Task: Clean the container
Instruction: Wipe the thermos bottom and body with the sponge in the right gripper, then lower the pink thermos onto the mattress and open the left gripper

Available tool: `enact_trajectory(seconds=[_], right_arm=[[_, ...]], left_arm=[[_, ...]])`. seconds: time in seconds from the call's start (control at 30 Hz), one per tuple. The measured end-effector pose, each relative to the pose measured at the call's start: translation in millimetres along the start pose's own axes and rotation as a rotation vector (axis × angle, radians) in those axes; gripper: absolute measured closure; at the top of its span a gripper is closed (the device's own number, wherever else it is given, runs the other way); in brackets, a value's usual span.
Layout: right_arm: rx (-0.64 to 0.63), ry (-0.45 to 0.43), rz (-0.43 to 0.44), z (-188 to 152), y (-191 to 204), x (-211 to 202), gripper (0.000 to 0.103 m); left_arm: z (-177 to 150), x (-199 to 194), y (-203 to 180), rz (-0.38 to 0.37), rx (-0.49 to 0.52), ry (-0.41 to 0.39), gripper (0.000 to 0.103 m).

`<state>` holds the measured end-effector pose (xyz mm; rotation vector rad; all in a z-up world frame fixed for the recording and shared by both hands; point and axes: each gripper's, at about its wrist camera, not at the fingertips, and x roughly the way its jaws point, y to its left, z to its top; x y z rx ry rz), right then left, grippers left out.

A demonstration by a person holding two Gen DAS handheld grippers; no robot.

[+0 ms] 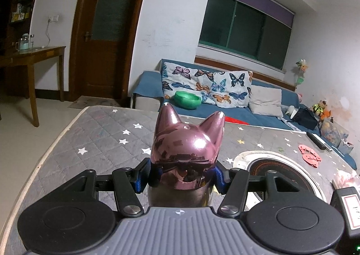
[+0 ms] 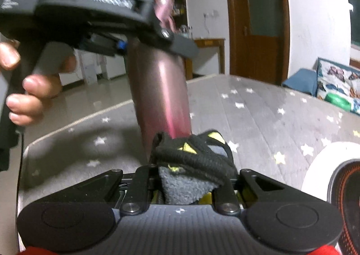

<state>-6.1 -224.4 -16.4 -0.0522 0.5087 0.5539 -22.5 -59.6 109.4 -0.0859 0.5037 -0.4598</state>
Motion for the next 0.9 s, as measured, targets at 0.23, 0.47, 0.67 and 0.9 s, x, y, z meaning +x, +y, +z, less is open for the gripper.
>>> enact_trajectory(seconds=[0.23,0.47,0.67,0.9], right_arm=[[0.026,0.026,-0.080,4.4,-11.7,0.4,0.087],[0.075,0.025,-0.154,7.6,-37.6,4.7,0.087],[0.105,0.023,-0.203,11.0,-52.9,4.5,0.087],[0.146,0.024,-0.225,10.8,-71.3,8.2,0.087]], left_arm=[[-2.4,-5.2,-4.4,0.007,0.008,-0.019,0.034],[-6.5,-10.6,-9.4,0.022,0.028,-0.042,0.023],[-10.4,-21.1,-10.2,0.035,0.024,-0.073,0.011],[-16.6,-37.4,-12.2,0.044,0.030,-0.133,0.000]])
